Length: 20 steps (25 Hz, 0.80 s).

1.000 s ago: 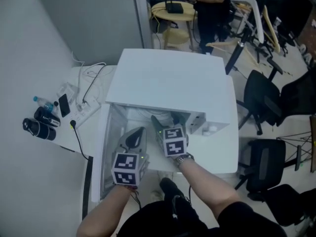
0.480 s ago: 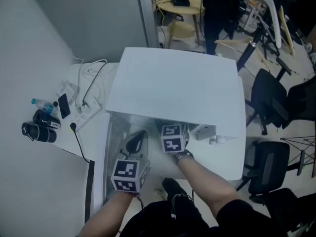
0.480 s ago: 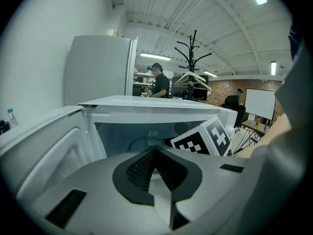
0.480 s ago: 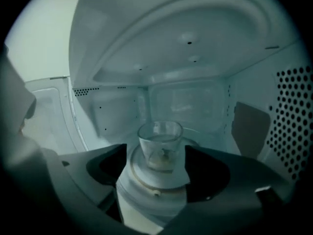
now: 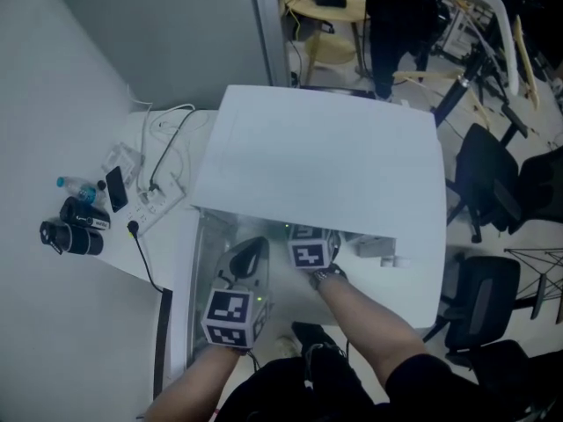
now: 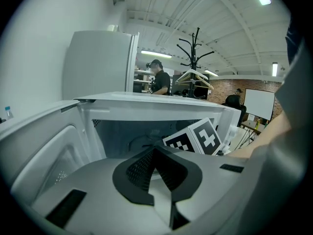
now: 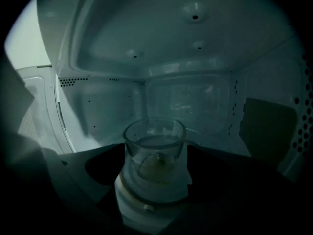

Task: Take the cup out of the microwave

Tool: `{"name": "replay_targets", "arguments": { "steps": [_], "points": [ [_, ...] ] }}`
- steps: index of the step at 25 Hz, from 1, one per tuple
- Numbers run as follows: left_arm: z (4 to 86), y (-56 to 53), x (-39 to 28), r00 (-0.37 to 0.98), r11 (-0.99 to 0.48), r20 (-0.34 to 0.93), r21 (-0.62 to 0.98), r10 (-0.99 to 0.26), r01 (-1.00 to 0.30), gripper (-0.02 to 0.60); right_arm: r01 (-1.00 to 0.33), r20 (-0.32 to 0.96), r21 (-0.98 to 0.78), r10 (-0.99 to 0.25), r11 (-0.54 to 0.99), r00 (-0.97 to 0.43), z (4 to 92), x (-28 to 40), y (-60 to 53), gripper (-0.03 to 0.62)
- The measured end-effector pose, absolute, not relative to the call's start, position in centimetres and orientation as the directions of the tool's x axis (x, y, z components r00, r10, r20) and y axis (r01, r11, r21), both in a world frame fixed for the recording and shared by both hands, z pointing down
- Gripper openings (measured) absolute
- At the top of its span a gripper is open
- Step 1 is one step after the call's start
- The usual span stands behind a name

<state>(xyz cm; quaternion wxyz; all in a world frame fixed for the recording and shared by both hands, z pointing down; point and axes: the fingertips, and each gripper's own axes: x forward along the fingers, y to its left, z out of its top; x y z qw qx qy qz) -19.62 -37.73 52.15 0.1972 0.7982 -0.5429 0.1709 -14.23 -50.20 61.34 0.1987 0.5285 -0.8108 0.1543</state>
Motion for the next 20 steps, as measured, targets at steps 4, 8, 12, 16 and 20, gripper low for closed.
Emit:
{"name": "replay_targets", "arguments": {
  "steps": [4,8,12,16,20],
  "points": [
    [52.5,-37.7,-19.9,0.344,-0.324,0.495,0.129,-0.798,-0.937,-0.005,-0.918,0.481,-0.029,-0.799,0.396,-0.36,61.6,-14.4,-50.7,0.431],
    [52.5,-37.8,-19.9,0.341,-0.322,0.497,0.128,-0.798,-0.938,-0.006,-0.919,0.484,-0.013,-0.801,0.395,-0.351,61.7,-14.3,-51.3,0.431],
    [52.6,-37.7,-20.0,0.337,-0.319,0.502,0.124,-0.796,-0.94,-0.006,-0.917,0.492,-0.007,-0.797,0.399,-0.351,61.9,-14.4,-51.6,0.43],
    [52.5,-37.7,-20.1,0.332,-0.315,0.503,0.123,-0.798,-0.941,-0.005,-0.911,0.494,-0.004,-0.792,0.412,-0.36,61.7,-14.6,-51.5,0.357],
    [52.5,-37.5,-20.2,0.329,-0.311,0.501,0.122,-0.801,-0.943,-0.006,-0.909,0.487,0.0,-0.794,0.417,-0.364,61.5,-14.4,-51.0,0.356]
  ]
}}
